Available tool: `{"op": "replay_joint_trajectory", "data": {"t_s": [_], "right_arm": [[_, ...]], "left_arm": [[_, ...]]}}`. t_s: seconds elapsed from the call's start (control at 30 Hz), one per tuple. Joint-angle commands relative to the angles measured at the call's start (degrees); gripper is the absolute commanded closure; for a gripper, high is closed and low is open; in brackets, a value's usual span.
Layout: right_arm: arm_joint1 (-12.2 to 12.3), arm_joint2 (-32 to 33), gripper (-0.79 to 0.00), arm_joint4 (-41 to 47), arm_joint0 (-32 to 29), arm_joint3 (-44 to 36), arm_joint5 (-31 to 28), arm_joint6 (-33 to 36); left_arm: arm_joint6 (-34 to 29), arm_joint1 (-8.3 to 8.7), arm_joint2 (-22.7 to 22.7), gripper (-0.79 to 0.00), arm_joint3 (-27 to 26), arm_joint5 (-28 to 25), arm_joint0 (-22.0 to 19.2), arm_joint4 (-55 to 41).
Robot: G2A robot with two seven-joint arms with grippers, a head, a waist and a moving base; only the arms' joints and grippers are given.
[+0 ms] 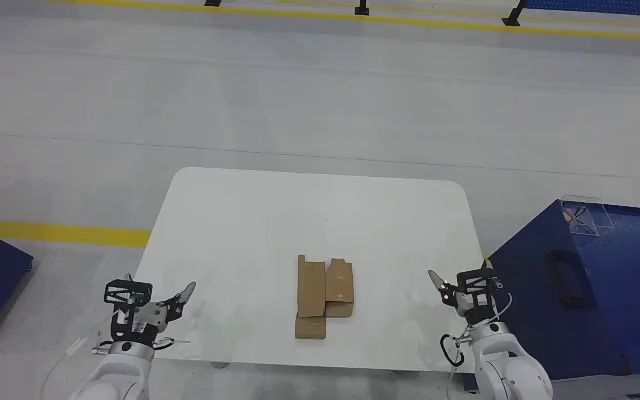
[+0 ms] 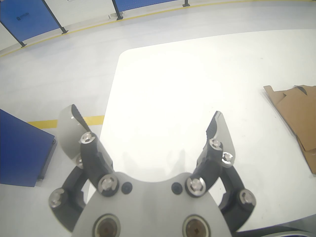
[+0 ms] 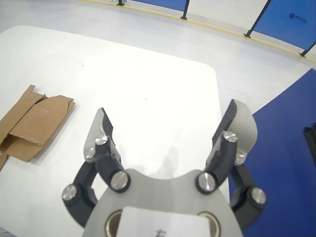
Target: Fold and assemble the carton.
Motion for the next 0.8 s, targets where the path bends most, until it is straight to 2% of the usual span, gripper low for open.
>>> {"op": "replay_joint_trajectory", "data": {"t_s": [0.0,0.07,0.1,0.2,0.3,0.37,0.43,0.5,0.57,0.63,0.77], "right_arm": [[0.0,0.0,-0.785,0.0,0.0,0.0,0.0,0.0],[0.0,-0.2,-0.785,0.4,-0.1,0.3,-0.4,0.7],[0.0,-0.2,-0.785,2.5,0.1,0.0,-2.1,3.4],[0.2,2.3,-0.785,15.3,1.2,-2.6,-10.2,13.7],[0.9,6.7,-0.785,35.2,3.8,-3.0,-18.1,30.2],[1.6,8.7,-0.785,50.5,7.1,-1.0,-21.1,45.6],[2.4,9.7,-0.785,63.3,12.5,3.1,-19.9,60.2],[3.0,8.8,-0.785,73.2,19.2,9.7,-16.3,72.7],[3.4,6.0,-0.785,79.6,26.5,17.6,-12.5,82.9],[3.3,2.2,-0.785,82.6,33.0,26.1,-11.0,88.4],[2.6,-7.5,-0.785,84.8,40.9,38.5,-13.0,88.4]], "left_arm": [[0.0,0.00,0.0,-0.784,0.0,0.0,0.0,0.0],[0.0,0.00,0.0,-0.785,0.0,0.0,0.0,0.0],[0.0,0.00,0.0,-0.785,0.0,0.0,0.0,0.0],[0.0,0.00,0.0,-0.785,0.0,0.0,0.0,0.0],[0.0,0.00,0.0,-0.785,0.0,0.0,0.0,0.0],[0.0,0.00,0.0,-0.785,0.0,0.0,0.0,0.0],[0.0,0.00,0.0,-0.785,0.0,0.0,0.0,0.0],[0.0,0.00,0.0,-0.785,0.0,0.0,0.0,0.0],[0.0,0.00,0.0,-0.785,0.0,0.0,0.0,0.0],[0.0,0.00,0.0,-0.785,0.0,0.0,0.0,0.0],[0.0,0.00,0.0,-0.785,0.0,0.0,0.0,0.0]]}}
